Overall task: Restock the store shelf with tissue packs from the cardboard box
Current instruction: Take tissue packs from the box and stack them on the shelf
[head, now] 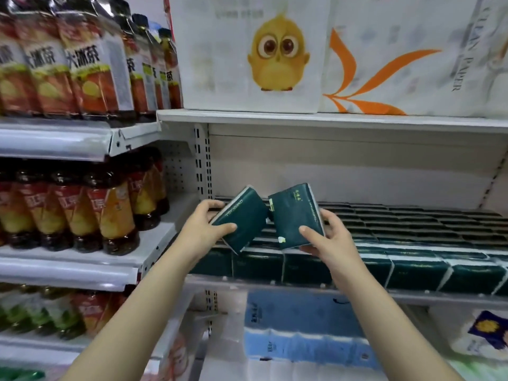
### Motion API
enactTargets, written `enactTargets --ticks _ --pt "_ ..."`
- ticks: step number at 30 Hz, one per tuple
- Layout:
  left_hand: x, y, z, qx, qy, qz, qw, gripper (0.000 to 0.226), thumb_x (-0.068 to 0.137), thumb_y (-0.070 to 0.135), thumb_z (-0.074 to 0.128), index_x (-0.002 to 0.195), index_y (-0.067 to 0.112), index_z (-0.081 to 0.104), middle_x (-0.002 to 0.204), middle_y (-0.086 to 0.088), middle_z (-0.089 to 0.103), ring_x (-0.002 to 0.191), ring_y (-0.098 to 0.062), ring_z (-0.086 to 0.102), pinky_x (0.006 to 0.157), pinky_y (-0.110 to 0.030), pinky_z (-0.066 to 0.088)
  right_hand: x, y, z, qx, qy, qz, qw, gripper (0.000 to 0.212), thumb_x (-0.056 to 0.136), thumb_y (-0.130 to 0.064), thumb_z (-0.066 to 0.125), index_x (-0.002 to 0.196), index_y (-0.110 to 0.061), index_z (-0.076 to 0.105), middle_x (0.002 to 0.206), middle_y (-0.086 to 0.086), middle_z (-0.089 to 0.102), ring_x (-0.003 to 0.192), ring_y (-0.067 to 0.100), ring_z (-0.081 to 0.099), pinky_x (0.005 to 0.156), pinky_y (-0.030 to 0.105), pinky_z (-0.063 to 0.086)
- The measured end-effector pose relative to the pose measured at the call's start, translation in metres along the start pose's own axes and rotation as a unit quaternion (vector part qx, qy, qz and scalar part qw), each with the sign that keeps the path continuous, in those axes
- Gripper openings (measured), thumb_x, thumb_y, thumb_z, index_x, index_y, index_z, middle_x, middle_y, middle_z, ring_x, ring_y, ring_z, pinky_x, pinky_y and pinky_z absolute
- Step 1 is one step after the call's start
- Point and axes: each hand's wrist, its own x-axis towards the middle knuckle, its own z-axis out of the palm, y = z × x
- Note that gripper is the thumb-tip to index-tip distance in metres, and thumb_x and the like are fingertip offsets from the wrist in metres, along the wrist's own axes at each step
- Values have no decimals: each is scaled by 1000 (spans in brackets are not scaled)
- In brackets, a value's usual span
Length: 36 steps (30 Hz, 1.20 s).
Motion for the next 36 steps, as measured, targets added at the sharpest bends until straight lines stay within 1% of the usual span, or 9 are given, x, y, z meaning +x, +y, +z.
enactTargets --ticks 6,9,13,19,23,27,30,33,36 --pt "108 -14 -16 38 0 -6 999 39 81 -3 71 115 11 60 119 -9 63 108 -25 59 88 -27 47 73 10 36 -170 26 -15 985 38 88 -20 71 121 -23 53 112 -1 65 98 18 66 85 39 57" --pt "152 -33 -19 68 1 4 998 47 81 -9 69 125 1 58 129 -13 58 119 -27 54 91 -19 39 98 20 45 -227 37 -30 973 45 88 -14 69 129 -22 52 112 3 65 99 20 63 73 21 52" --pt "193 -60 -17 13 31 -2 999 39 80 -8 70 115 7 61 121 -14 62 103 -24 58 83 -23 49 121 35 54 -244 43 -22 968 48 89 -11 68 133 -19 53 118 0 61 95 14 59 64 5 42" --pt "248 -64 -12 98 21 24 995 43 82 -12 66 121 3 61 125 -14 59 115 -29 56 95 -24 43 144 43 56 -338 46 -23 940 45 92 -18 65 135 -18 52 100 -8 57 74 -2 50 56 5 37" --pt "267 -67 -6 128 54 18 990 40 82 -4 70 119 9 60 132 -15 49 119 -29 53 101 -27 43 153 46 51 -355 47 2 934 46 91 -24 65 135 -21 53 105 -3 59 87 13 55 75 23 42" --pt "261 -61 10 133 70 -28 988 68 81 1 71 137 12 34 144 -14 23 125 -34 38 104 -36 37 159 54 41 -302 58 28 951 44 88 -27 68 131 -25 56 108 4 63 95 21 61 86 45 56" --pt "255 -63 17 130 51 -63 988 85 77 10 80 140 14 23 145 -14 22 127 -35 36 102 -38 38 163 58 37 -278 61 35 958 45 87 -28 69 131 -26 57 109 7 63 96 24 63 83 47 58" --pt "254 -71 18 99 69 -72 990 78 76 9 80 133 11 27 139 -16 29 118 -33 44 89 -32 40 162 60 38 -262 53 27 963 39 88 -26 69 124 -31 57 108 5 63 96 25 63 83 47 58" --pt "255 -79 21 78 55 -55 994 78 74 9 82 131 10 28 138 -16 35 118 -31 46 95 -35 42 159 61 37 -244 58 23 968 34 89 -22 68 120 -32 57 105 2 65 95 25 65 85 47 57"
